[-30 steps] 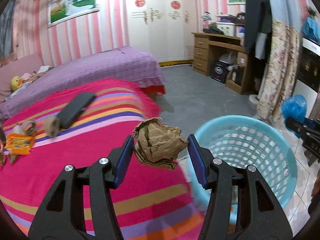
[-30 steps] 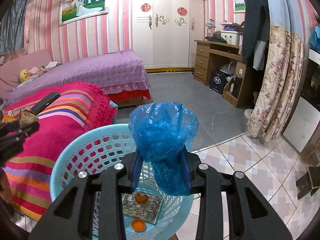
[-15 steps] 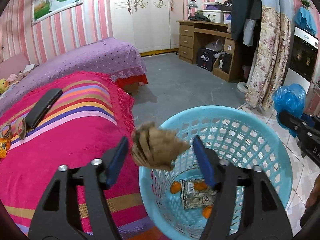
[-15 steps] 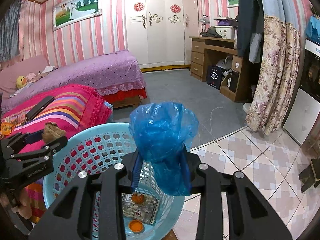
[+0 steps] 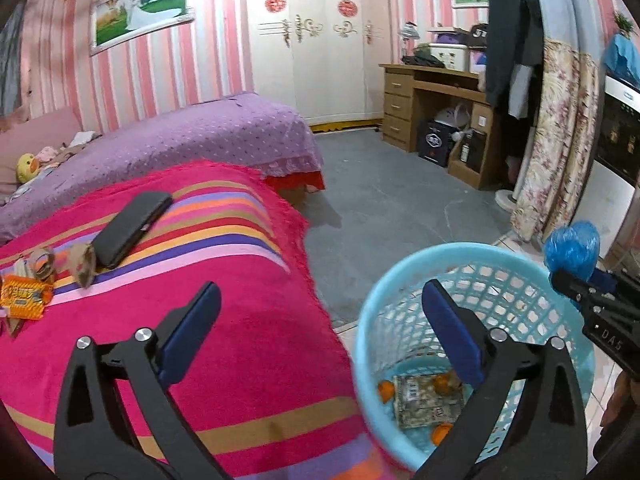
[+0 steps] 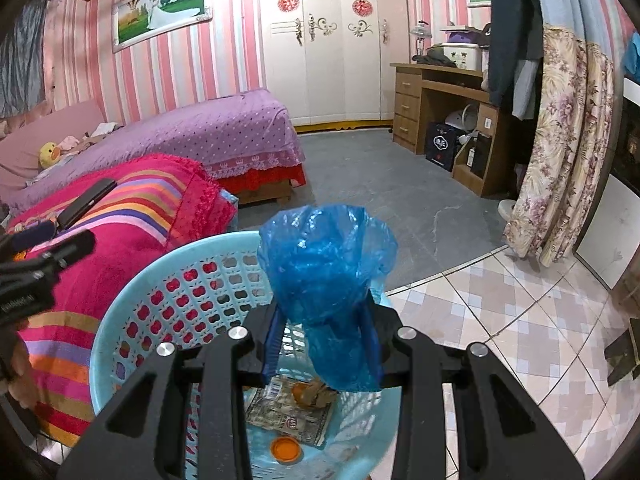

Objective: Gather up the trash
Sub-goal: 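Open the left tool to drop the brown paper while the right tool releases the blue bag, then move both open tools back over the bed toward the cardboard pieces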

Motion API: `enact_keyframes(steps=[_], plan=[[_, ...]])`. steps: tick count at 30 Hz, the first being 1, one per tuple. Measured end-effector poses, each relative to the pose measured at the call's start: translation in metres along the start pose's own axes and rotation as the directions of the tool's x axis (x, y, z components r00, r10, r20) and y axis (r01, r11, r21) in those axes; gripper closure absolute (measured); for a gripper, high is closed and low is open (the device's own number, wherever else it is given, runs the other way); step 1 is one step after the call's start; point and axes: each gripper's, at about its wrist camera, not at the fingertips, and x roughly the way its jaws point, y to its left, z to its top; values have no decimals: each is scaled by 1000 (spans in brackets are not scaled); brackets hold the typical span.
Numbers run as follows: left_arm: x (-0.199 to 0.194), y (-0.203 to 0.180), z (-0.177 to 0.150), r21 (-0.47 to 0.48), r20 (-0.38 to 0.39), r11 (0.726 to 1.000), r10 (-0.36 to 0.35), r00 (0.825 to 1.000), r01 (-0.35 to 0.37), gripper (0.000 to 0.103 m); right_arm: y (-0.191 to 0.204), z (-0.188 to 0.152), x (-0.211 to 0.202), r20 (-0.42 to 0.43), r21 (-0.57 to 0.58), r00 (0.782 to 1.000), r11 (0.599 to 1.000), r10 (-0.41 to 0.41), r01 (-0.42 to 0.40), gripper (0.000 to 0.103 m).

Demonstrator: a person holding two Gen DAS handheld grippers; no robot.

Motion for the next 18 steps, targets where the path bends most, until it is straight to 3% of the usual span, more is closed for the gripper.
enact_keyframes(steps=[2, 3, 4, 6, 10, 18], plan=[[-3, 10, 1, -12, 1, 1000, 5, 1000, -5, 6, 5, 1, 3, -6, -8, 1000, 1000, 1, -1, 68], [-4, 14, 1, -15, 4, 1000, 11, 1000, -11, 6, 8, 2, 4, -6, -13, 1000, 1000, -2, 2, 61], [-5, 17, 2, -16, 5, 1000, 16, 1000, -16, 6, 12, 3, 5, -8, -18, 1000, 1000, -13, 13, 43], [-8, 25, 2, -20, 7, 999, 27, 1000, -27, 6, 17, 4, 8, -16, -20, 999, 999, -29, 29, 22], [-16, 41, -1, -18, 8, 999, 48, 999, -48, 6, 24, 6, 9, -25, -16, 996, 996, -84, 84, 13], [-48, 96, -3, -37, 35, 993, 111, 993, -110, 6, 49, 23, -15, 41, 14, 997, 997, -70, 70, 7]])
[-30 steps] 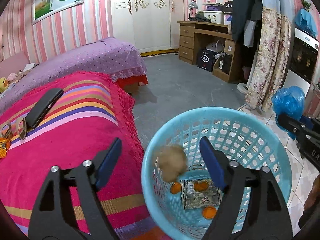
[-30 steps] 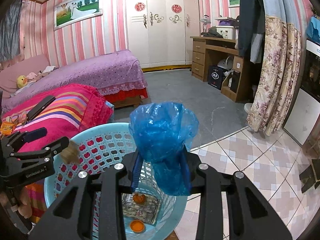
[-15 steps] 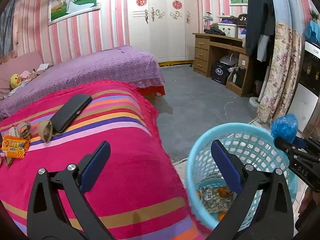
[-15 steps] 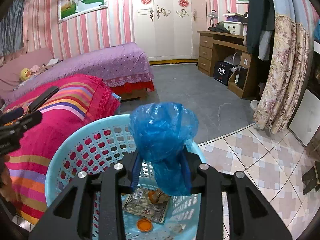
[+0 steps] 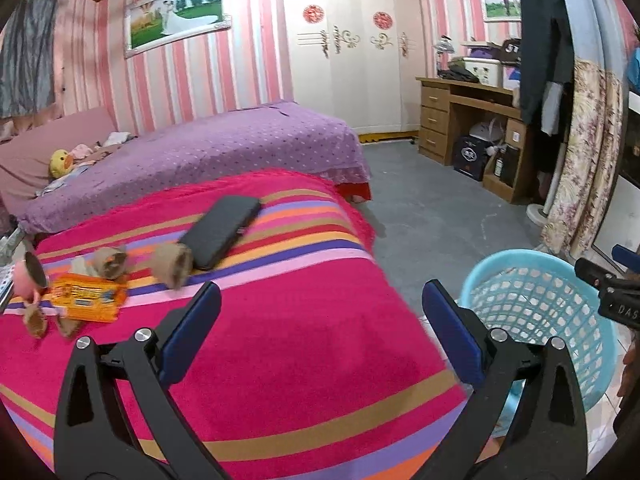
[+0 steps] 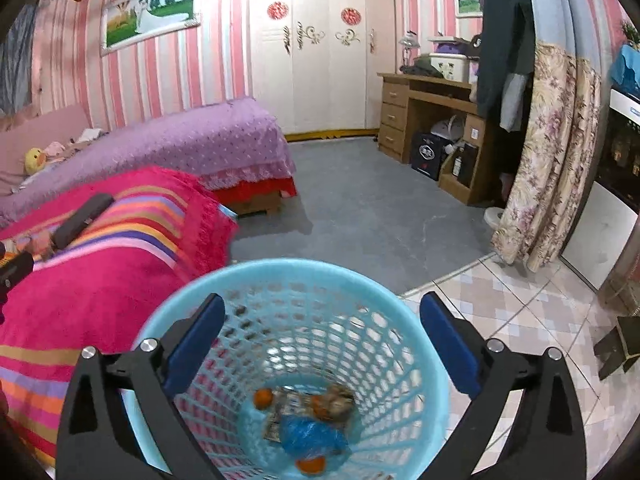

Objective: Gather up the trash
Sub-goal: 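Move both open tools back over the bed toward the cardboard pieces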

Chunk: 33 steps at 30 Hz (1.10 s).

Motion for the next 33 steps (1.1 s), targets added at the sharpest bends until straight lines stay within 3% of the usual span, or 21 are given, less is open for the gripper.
enact_keyframes(steps=[16, 25, 33], plan=[[-35, 154, -4, -48, -16, 986, 157, 988, -157, 6, 141, 18, -28, 46, -133, 985, 978, 169, -162, 7], [-42, 258, -22, -144, -58, 952, 266, 962, -271, 6, 217, 7, -24, 12, -206, 972, 952, 235, -228, 7], [-31, 328, -44, -167, -130, 922, 332, 934, -351, 6, 268, -4, -11, -25, -241, 965, 935, 260, -258, 7]])
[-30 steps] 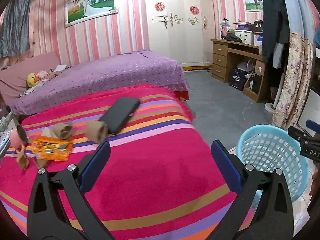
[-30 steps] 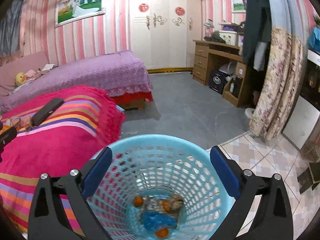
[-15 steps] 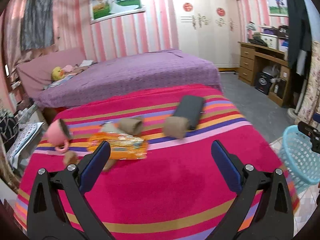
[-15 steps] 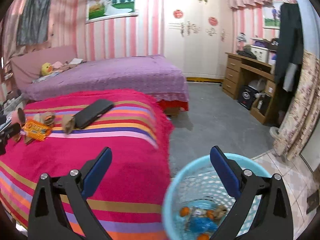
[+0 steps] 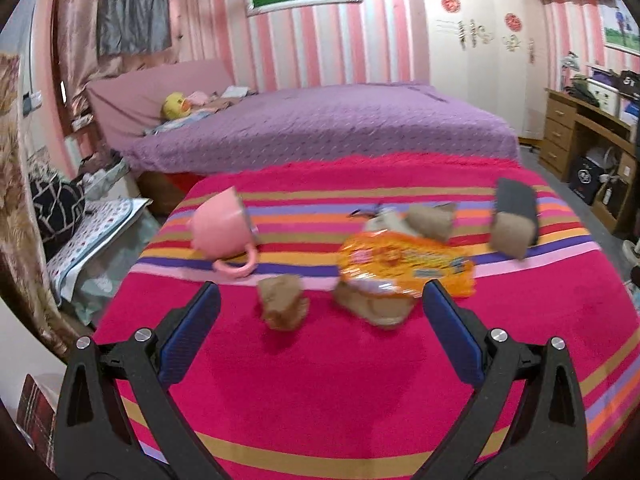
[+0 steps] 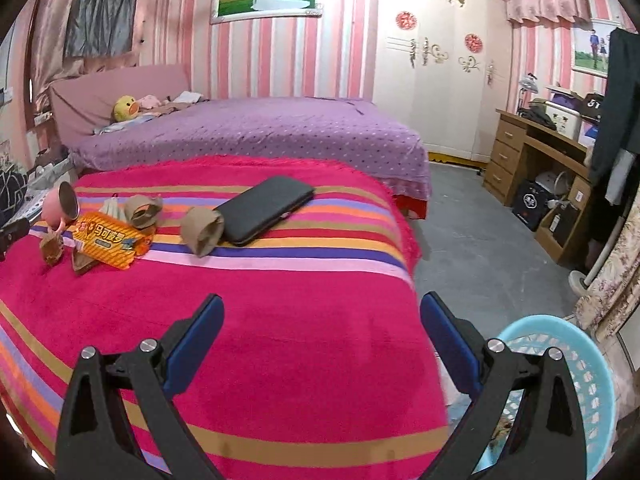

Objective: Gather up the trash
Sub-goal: 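Move both open tools back over the bed toward the cardboard pieces, then grasp the flattened brown cardboard with the left tool while the right tool grasps the cardboard tube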

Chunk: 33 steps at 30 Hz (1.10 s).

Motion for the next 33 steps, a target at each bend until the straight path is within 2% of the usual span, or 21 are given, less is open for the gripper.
enact_keyframes(steps=[5, 8, 12, 15, 18, 20, 22, 24, 28, 33], plan=[[34, 22, -11, 19, -58, 999, 27, 998, -26, 6, 23, 1, 12, -14, -19, 1000, 1000, 10, -10, 7], [54, 31, -16, 4, -104, 1000, 12, 994, -12, 6, 33, 3, 17, -19, -22, 1000, 1000, 16, -16, 7], [71, 31, -18, 6, -122, 1000, -8, 993, 9, 7, 46, 5, 27, -31, -25, 999, 1000, 19, -19, 7], [83, 35, -16, -1, -148, 1000, -16, 989, 16, 18, 54, 6, 33, -44, -34, 999, 999, 22, -24, 7], [95, 47, -16, -64, -182, 996, -71, 981, 60, 39, 60, 6, 36, -52, -52, 998, 998, 20, -23, 7], [97, 50, -17, -92, -194, 991, -112, 975, 96, 60, 64, 6, 39, -58, -58, 998, 998, 23, -27, 7], [95, 52, -16, -98, -185, 988, -137, 973, 120, 67, 68, 7, 44, -69, -66, 998, 998, 16, -21, 7], [90, 51, -15, -71, -165, 992, -113, 980, 102, 71, 75, 10, 49, -70, -84, 998, 996, -11, 5, 7], [82, 50, -10, -29, -128, 998, -67, 990, 64, 71, 90, 18, 62, -81, -88, 997, 996, 6, -13, 7], [72, 59, 0, -26, -91, 999, -23, 996, 21, 71, 112, 31, 93, -114, -70, 994, 997, 7, -15, 7]])
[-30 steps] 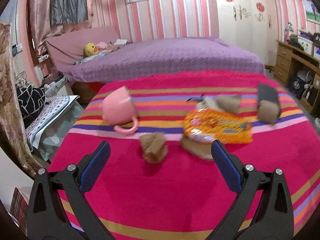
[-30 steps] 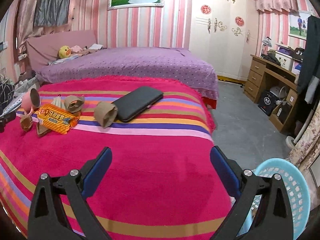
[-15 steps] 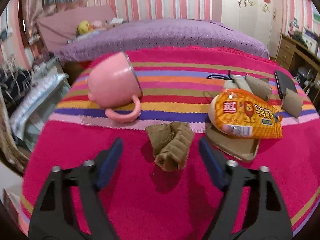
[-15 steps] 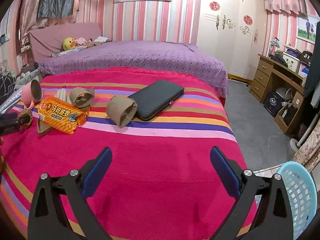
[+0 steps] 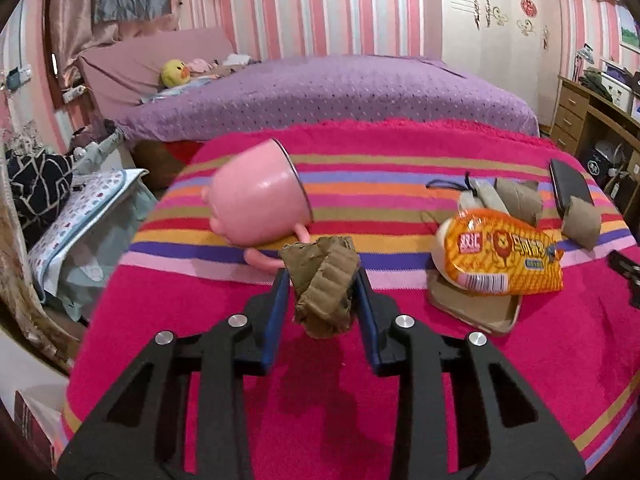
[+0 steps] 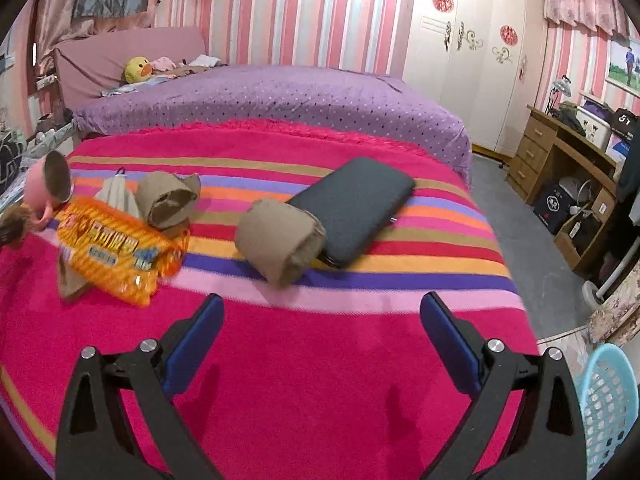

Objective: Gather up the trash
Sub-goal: 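Grasp the flattened brown cardboard with the left tool while the right tool grasps the cardboard tube, then carry the cardboard pieces in both tools over the light-blue basket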

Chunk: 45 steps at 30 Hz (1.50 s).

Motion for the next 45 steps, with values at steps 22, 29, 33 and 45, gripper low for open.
enact_keyframes(steps=[22, 29, 33, 45], plan=[[-14, -16, 11, 12, 31, 1000, 4, 1000, -5, 71, 31, 38, 39, -44, -12, 999, 1000, 3, -4, 48], [-41, -24, 11, -8, 56, 1000, -1, 998, 2, 71, 1, 24, -9, 4, -10, 999, 999, 44, -44, 48], [-60, -38, 8, -17, 66, 1000, -12, 998, 13, 71, -26, 9, -45, 27, -3, 998, 999, 53, -53, 48], [-118, -133, -13, 86, 127, 989, -127, 984, 116, 71, -106, -42, -126, 78, 46, 997, 999, 22, -26, 48]])
